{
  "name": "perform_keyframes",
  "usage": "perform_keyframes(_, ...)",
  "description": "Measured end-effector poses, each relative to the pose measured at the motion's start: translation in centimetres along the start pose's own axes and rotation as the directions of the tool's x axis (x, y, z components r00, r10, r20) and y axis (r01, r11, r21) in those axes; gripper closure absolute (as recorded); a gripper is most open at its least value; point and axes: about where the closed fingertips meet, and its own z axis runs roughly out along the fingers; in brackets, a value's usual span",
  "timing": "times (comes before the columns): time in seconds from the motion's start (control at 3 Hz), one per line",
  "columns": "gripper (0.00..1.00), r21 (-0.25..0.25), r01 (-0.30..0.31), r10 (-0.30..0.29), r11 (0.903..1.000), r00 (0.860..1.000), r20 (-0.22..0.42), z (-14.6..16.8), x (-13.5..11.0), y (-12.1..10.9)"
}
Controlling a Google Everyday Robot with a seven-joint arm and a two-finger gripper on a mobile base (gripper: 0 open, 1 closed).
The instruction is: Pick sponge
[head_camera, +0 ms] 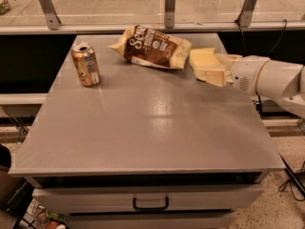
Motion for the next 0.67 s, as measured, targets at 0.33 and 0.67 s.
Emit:
perform_keyframes(0.33, 1.00, -0.047, 0.036, -0.034, 0.9983, 0.999, 0.029, -1.7, -2.6, -1.2)
perform_keyframes(0.67, 1.00, -0.130, 0.078, -0.072, 0.9884, 0.996, 0.055, -2.3, -5.3, -2.0)
